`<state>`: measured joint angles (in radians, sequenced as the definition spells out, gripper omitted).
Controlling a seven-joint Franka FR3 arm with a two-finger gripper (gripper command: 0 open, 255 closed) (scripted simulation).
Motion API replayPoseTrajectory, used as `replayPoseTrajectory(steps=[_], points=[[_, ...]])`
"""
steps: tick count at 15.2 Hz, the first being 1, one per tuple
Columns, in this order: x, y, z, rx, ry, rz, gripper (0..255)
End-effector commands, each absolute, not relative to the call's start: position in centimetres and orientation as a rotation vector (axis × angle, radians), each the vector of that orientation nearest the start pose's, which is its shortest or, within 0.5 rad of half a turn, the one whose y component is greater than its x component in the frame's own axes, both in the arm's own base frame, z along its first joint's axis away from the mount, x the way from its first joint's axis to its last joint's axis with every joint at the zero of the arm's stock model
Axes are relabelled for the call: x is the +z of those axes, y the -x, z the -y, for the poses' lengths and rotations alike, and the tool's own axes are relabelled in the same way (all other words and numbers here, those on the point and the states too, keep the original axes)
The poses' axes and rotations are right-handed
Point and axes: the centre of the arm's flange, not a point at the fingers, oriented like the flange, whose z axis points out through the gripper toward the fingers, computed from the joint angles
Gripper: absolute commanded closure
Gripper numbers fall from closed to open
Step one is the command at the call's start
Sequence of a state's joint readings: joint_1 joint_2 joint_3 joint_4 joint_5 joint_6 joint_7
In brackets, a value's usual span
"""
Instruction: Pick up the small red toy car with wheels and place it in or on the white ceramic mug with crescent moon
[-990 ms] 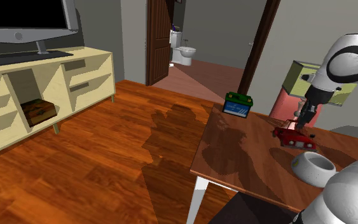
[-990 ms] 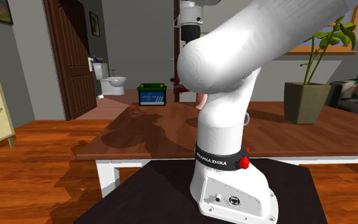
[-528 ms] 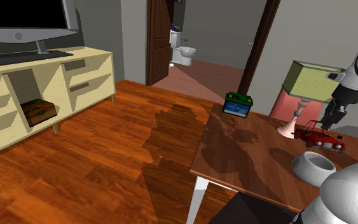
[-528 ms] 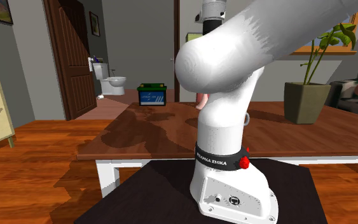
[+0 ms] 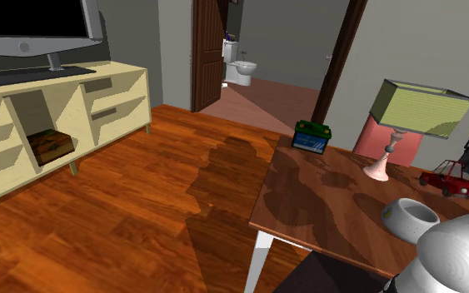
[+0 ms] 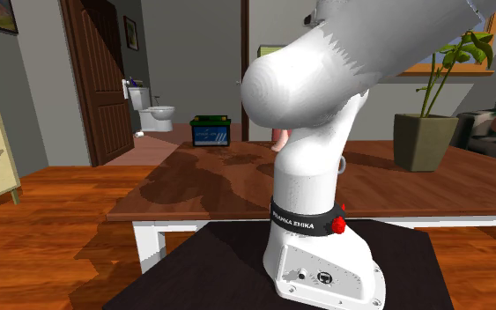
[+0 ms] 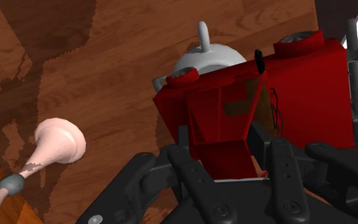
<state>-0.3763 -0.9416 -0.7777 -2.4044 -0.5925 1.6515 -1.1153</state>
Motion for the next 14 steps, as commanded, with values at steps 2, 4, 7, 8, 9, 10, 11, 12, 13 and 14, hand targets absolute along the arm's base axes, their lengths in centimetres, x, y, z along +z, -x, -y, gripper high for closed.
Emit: replayPoseTrajectory(steps=[2,4,7,8,9,10,11,12,13,14], points=[[50.1,-4.0,37.0,-0.042,3.138,0.391,255],[49.0,-4.0,37.0,-0.042,3.138,0.391,255],[47.4,-4.0,37.0,-0.042,3.138,0.391,255],[46.9,-4.0,37.0,-0.042,3.138,0.391,255],[46.4,-4.0,37.0,-0.042,3.138,0.391,255],[45.8,-4.0,37.0,-0.042,3.138,0.391,255],[45.3,-4.0,37.0,-0.042,3.138,0.391,255],[44.8,-4.0,37.0,-0.042,3.138,0.391,255],[44.2,-4.0,37.0,-0.042,3.138,0.391,255],[43.7,-4.0,37.0,-0.042,3.138,0.391,255]])
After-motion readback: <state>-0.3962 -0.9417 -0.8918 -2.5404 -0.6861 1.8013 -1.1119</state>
